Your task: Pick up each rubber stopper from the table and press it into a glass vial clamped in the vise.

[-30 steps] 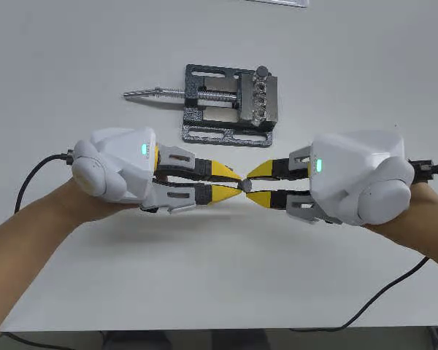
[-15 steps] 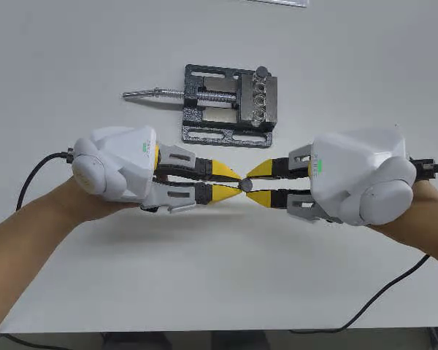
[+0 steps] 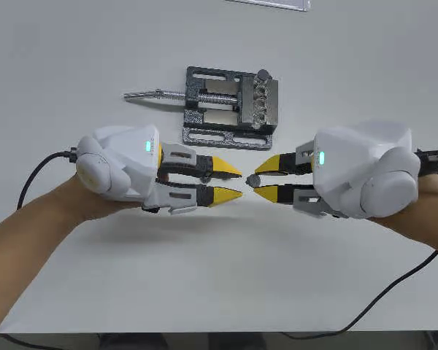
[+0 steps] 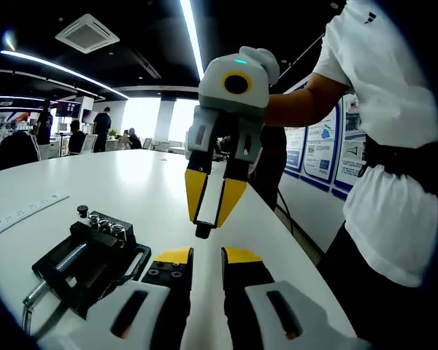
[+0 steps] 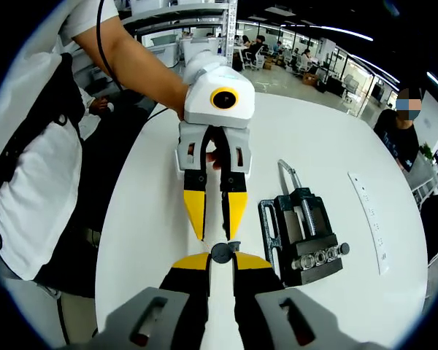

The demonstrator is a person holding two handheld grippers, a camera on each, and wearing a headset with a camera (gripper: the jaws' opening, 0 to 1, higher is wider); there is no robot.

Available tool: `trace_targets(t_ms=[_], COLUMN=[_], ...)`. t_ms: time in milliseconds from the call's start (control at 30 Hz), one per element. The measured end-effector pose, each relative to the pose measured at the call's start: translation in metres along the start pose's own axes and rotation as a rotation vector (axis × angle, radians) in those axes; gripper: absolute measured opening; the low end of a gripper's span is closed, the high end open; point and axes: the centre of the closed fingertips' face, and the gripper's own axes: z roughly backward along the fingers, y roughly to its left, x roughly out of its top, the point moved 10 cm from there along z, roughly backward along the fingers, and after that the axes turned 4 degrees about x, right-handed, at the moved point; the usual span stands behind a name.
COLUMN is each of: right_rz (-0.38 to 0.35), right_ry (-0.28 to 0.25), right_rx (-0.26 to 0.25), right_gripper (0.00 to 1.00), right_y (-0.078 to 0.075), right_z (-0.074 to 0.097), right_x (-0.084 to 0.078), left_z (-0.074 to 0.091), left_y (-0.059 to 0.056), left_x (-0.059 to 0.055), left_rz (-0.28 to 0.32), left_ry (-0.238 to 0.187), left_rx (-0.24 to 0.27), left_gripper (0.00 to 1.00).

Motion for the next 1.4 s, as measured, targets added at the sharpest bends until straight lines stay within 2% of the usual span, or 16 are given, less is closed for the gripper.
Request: trace_targets(t_ms=[433, 733, 1000, 1100, 1400], right_rz=[-0.028, -0.038, -0.058, -0.059, -0.054], right_ry=[0.086, 0.126, 0.146, 0.154, 0.176], right_rx=[-0.015, -0.017, -0.02, -0.027, -0.039], right_gripper=[0.11, 0.11, 0.11, 0.11, 0.11], right_y=[-0.017, -0.031, -0.051, -0.06, -0.084], right_z=[0.012, 0.016, 0.019, 0.019, 0.021], right_x=[-0.004, -0.006, -0.005, -0.004, -0.002], left_z=[0.005, 0.012, 0.02, 0.023, 0.03], left_y=[0.004, 0.01, 0.024, 0.03, 0.047], left_x=[0.001, 0.0, 0.002, 0.005, 0.008], left_rz=[-0.031, -0.044, -0.035, -0.029, -0.031], left_ry=[0.008, 0.008, 0.007, -0.009, -0.009], left_rx=[0.041, 0.083, 0.131, 0.147, 0.171], left_gripper=[0.17, 0.22, 0.27, 0.29, 0.31])
